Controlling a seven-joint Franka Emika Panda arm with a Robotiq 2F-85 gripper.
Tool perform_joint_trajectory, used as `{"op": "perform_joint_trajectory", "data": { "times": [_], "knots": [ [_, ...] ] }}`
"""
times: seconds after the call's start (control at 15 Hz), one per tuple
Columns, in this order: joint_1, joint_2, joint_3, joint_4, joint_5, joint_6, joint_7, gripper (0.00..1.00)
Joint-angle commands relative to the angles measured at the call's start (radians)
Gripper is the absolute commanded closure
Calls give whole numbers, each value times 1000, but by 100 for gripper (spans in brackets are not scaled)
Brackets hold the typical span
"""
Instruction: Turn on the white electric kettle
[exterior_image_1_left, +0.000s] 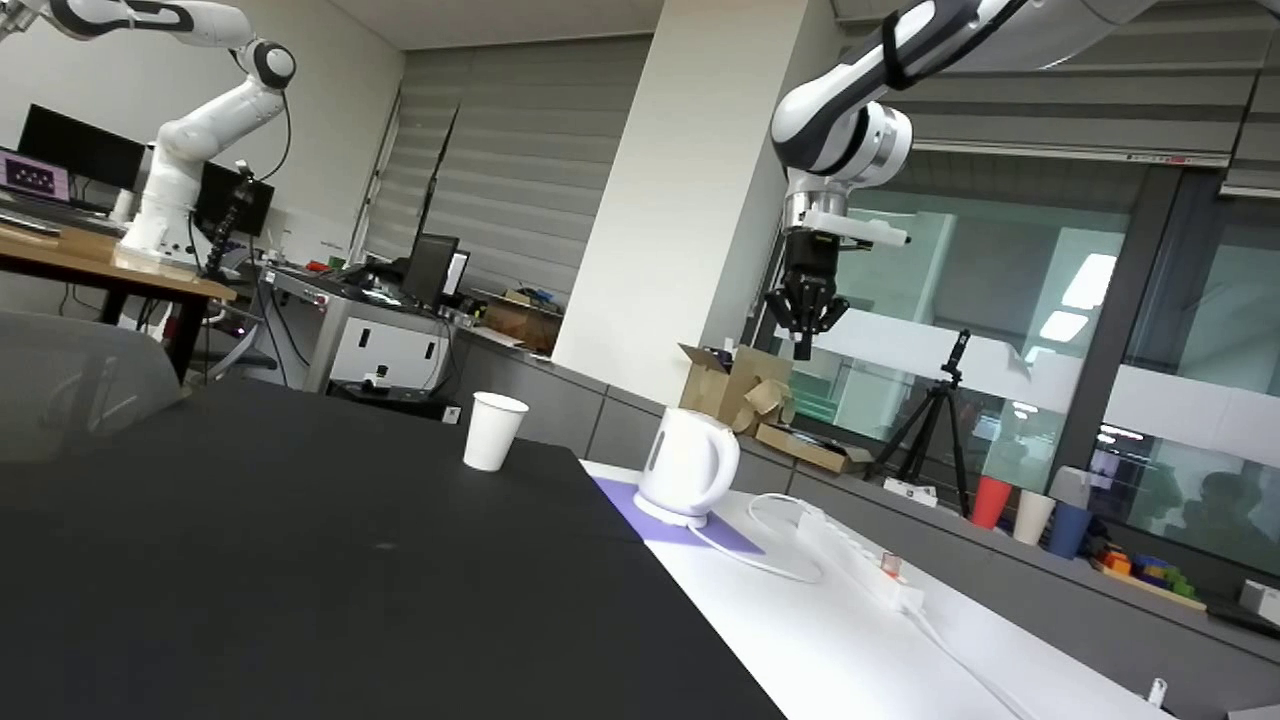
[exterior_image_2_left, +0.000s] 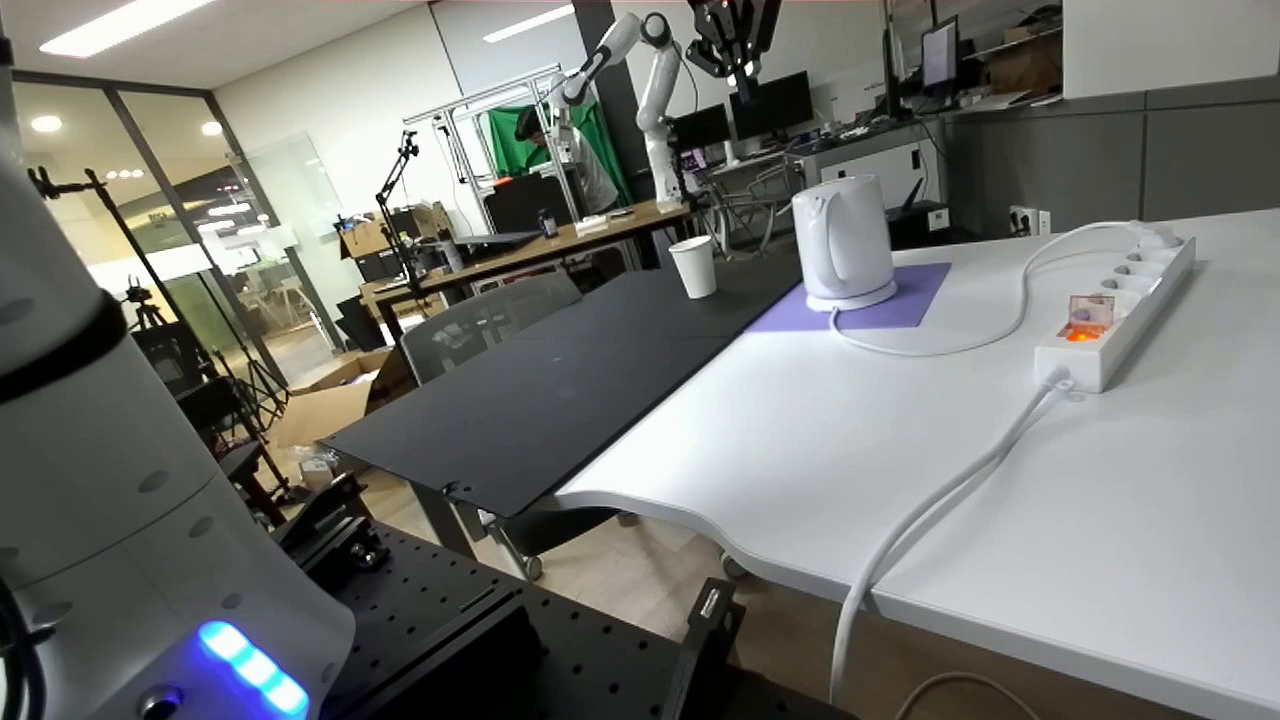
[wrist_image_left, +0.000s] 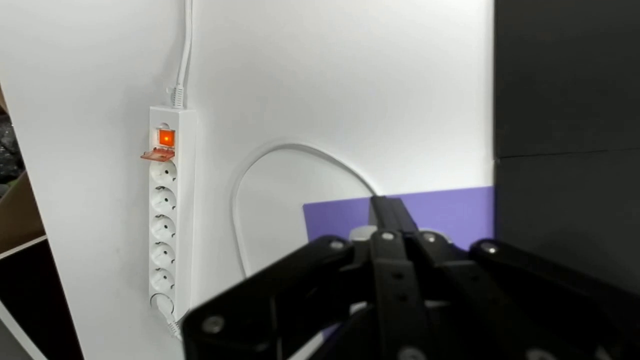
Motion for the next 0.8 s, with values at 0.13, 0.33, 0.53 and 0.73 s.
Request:
{"op": "perform_joint_trajectory", "data": {
  "times": [0.13, 0.33, 0.53, 0.73],
  "knots": [
    [10, 1, -12, 2, 5, -2, -3, 99],
    [-2, 36, -8, 23, 20, 11, -44, 100],
    [-15, 100, -4, 65, 35, 37, -100, 100],
    [-35, 188, 6, 143, 83, 30, -167, 100]
  ]
}}
